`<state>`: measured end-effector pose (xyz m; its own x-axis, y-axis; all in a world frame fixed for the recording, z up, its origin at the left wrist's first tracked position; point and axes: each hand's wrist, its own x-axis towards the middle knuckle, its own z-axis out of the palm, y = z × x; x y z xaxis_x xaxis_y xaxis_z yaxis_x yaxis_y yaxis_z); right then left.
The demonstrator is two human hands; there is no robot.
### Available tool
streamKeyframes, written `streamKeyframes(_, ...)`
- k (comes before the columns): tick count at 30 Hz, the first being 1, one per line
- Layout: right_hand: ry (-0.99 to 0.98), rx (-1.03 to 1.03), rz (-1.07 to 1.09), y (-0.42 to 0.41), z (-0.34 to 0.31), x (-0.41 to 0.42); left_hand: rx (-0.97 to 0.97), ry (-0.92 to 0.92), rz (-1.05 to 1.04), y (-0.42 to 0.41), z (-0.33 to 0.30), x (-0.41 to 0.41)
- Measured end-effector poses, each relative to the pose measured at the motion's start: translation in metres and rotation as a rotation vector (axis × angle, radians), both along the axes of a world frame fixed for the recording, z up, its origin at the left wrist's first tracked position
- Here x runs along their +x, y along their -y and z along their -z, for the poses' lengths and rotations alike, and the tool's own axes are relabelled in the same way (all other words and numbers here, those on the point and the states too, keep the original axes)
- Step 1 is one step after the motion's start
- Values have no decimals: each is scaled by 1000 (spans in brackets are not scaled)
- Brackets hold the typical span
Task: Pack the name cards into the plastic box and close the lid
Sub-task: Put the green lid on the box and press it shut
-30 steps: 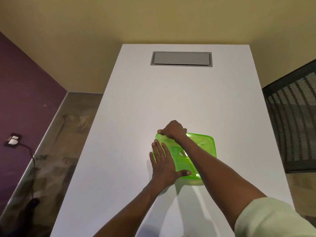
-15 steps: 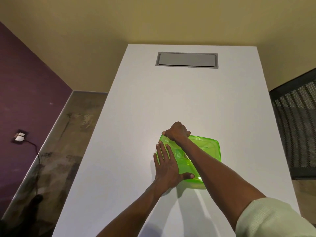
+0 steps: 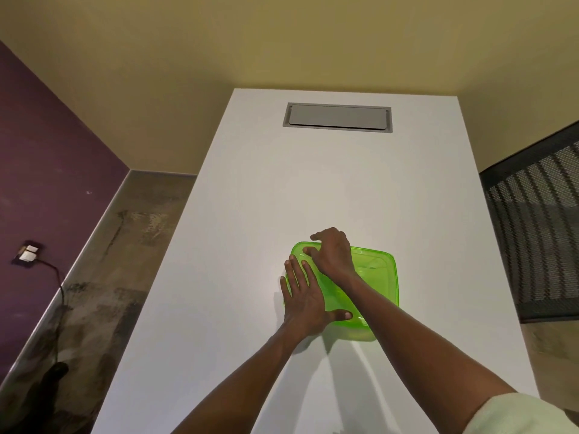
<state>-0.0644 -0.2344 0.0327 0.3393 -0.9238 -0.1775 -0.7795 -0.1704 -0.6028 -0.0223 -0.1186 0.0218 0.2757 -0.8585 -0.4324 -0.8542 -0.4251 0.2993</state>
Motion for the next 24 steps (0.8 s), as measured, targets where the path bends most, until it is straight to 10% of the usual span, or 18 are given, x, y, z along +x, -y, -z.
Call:
streamKeyframes(7,6,-194,-93,-43,-8,-42,-79,-88,-21,-8,-13,12)
streamKeyframes(12,145,-19,-230,-72,-17,-50,-150,-211,-457,-22,-17,40)
streamKeyframes(17,130,171,-252,-92,-22,-31,-165,-747,-988,-42,-12,52)
streamKeyframes(24,9,158,-132,-99,-19,-9,-116,-1023,-1162,-45,-4,61)
